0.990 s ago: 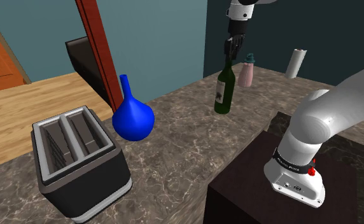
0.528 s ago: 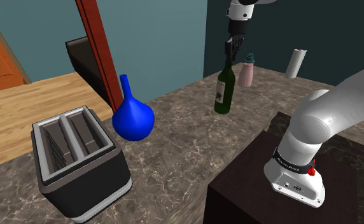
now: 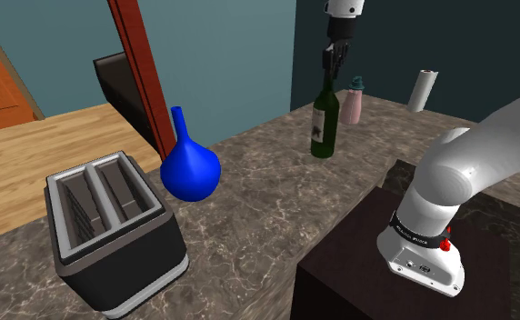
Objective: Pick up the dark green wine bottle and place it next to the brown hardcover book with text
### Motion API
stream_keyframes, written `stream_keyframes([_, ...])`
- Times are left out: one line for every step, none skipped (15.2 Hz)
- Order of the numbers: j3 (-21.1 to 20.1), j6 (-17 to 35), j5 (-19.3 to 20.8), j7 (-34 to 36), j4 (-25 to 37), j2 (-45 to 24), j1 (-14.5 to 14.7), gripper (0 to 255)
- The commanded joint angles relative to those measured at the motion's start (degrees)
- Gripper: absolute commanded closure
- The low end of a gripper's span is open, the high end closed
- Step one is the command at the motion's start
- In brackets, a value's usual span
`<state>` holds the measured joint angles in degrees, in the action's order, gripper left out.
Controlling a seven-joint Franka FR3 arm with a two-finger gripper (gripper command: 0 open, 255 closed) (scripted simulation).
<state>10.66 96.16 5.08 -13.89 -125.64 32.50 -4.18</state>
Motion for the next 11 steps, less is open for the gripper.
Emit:
stream_keyframes([-0.14, -1.53, -0.11, 0.03, 1.71, -0.18, 0.07, 255])
stream_keyframes([-0.18, -2.26, -0.16, 0.02, 2.62, -0.35, 0.1, 255])
stream_keyframes([-0.22, -3.0, -0.21, 0.0, 3.53, -0.53, 0.13, 255])
stream_keyframes([-0.25, -3.74, -0.26, -0.02, 4.46, -0.72, 0.16, 255])
stream_keyframes([-0.28, -4.48, -0.3, -0.05, 5.4, -0.93, 0.19, 255])
stream_keyframes([-0.31, -5.21, -0.35, -0.07, 6.35, -1.14, 0.23, 255])
stream_keyframes([-0.34, -5.95, -0.4, -0.09, 7.31, -1.37, 0.26, 255])
stream_keyframes([-0.37, -6.69, -0.45, -0.12, 8.29, -1.6, 0.29, 255])
stream_keyframes([-0.39, -7.43, -0.5, -0.15, 9.27, -1.85, 0.32, 255])
stream_keyframes([-0.41, -8.16, -0.55, -0.17, 10.27, -2.12, 0.35, 255])
stream_keyframes([-0.43, -8.9, -0.59, -0.2, 11.28, -2.39, 0.38, 255])
